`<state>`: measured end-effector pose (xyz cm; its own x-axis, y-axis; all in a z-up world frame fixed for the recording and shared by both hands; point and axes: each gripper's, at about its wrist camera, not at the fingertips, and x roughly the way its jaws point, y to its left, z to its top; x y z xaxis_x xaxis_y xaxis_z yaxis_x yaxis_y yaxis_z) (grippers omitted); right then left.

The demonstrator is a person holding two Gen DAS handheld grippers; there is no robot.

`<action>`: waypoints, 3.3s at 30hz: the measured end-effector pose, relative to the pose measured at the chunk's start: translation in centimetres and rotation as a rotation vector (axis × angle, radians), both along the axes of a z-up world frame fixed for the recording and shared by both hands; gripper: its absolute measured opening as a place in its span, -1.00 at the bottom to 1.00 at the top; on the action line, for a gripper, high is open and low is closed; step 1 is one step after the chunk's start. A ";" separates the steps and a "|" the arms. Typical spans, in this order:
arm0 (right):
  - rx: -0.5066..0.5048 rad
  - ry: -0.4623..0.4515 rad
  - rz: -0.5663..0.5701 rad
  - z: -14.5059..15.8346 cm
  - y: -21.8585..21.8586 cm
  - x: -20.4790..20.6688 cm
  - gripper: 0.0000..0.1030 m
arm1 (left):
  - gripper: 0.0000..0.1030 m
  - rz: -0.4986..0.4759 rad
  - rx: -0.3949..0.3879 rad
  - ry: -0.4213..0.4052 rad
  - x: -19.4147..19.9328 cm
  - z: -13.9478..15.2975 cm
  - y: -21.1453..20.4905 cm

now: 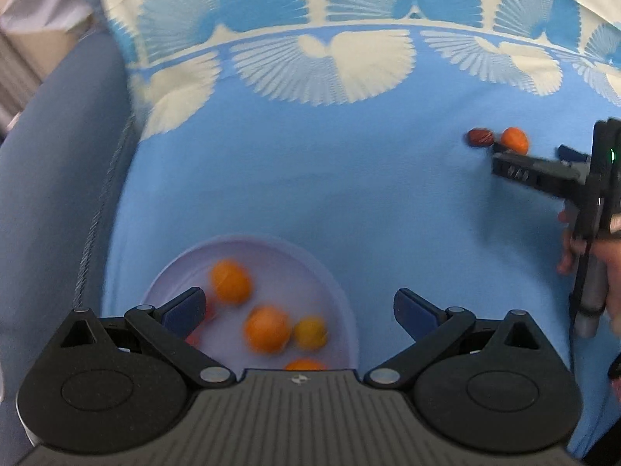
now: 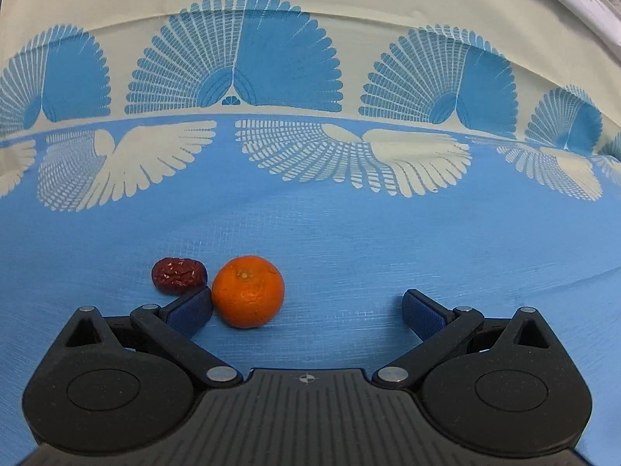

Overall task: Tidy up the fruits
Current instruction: 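Grasp the mandarin with the right tool while the left tool grasps the red date, then carry the mandarin and red date over the plate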

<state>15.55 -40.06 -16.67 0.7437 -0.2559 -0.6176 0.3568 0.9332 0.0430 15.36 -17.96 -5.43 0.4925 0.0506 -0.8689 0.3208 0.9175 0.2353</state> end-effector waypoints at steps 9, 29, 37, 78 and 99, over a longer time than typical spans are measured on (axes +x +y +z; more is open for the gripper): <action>0.016 -0.013 -0.122 0.9 -6.0 -2.3 -0.07 | 0.99 -0.164 -0.142 -0.104 4.6 -2.6 -9.9; -0.096 -0.063 -0.180 3.0 -5.1 -3.4 -0.31 | -0.32 -0.180 -0.260 0.006 9.1 -5.0 -14.1; -0.106 -0.101 -0.127 9.2 -0.6 -9.8 -0.31 | -0.32 -0.167 -0.236 -0.022 1.0 1.4 -5.4; -0.115 -0.016 0.525 18.4 28.3 -24.8 -0.31 | -0.32 0.086 -0.285 -0.199 -15.5 8.8 19.8; -0.078 0.072 0.594 13.7 29.9 -13.6 -0.30 | -0.32 0.079 -0.246 -0.126 -4.6 3.1 17.6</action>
<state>1.90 -10.11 -2.98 0.7305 0.1439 -0.6676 -0.2268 0.9732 -0.0384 10.78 -0.38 -2.29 0.6004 -0.1114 -0.7919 0.2286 0.9728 0.0365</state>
